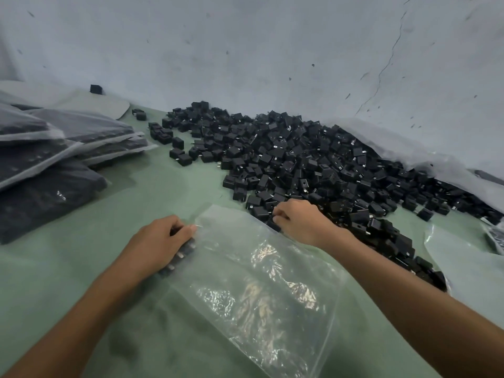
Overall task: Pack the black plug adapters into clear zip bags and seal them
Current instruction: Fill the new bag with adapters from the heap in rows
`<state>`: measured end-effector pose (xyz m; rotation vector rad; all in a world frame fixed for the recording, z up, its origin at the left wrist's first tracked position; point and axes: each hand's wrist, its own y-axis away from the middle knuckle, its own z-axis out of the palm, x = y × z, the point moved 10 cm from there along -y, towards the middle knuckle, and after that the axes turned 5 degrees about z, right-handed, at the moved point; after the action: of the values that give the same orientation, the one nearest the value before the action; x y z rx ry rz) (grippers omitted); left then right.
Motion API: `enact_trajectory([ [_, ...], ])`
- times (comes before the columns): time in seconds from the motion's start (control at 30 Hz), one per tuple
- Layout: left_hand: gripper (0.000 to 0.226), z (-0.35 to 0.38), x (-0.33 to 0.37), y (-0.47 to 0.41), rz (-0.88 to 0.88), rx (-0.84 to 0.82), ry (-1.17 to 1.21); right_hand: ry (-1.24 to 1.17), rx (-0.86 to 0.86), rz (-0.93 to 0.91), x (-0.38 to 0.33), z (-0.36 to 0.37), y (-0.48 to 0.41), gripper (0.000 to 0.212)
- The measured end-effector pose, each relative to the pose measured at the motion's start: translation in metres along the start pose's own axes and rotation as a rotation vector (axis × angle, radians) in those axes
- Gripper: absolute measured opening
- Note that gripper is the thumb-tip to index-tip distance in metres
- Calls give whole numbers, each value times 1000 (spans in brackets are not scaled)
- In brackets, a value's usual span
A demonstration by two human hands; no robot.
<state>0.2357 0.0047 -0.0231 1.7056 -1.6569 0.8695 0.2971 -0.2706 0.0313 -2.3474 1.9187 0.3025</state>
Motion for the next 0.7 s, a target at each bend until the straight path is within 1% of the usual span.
enact_trajectory([
  [0.07,39,0,0,-1,-5,3,6,10,26,41,4,2,-6,19],
  [0.13,38,0,-1,-1,-3,1,21,-30,10,81,11,5,-8,20],
  [0.27,38,1,-1,0,-6,0,32,-72,-52,97,23,10,-3,28],
  [0.33,38,0,0,1,-4,2,33,-99,-54,111,28,13,1,31],
  [0.37,38,-1,1,2,-2,3,35,-141,-46,129,30,12,3,29],
  [0.43,39,-1,3,3,-2,-1,53,-241,-17,151,37,8,9,17],
  [0.5,39,0,5,4,4,-9,60,-408,16,176,49,-1,21,13],
  [0.6,40,0,6,4,14,-15,59,-818,77,186,74,-20,55,19],
  [0.7,39,0,6,3,17,-10,40,-1106,182,228,105,-38,105,25],
])
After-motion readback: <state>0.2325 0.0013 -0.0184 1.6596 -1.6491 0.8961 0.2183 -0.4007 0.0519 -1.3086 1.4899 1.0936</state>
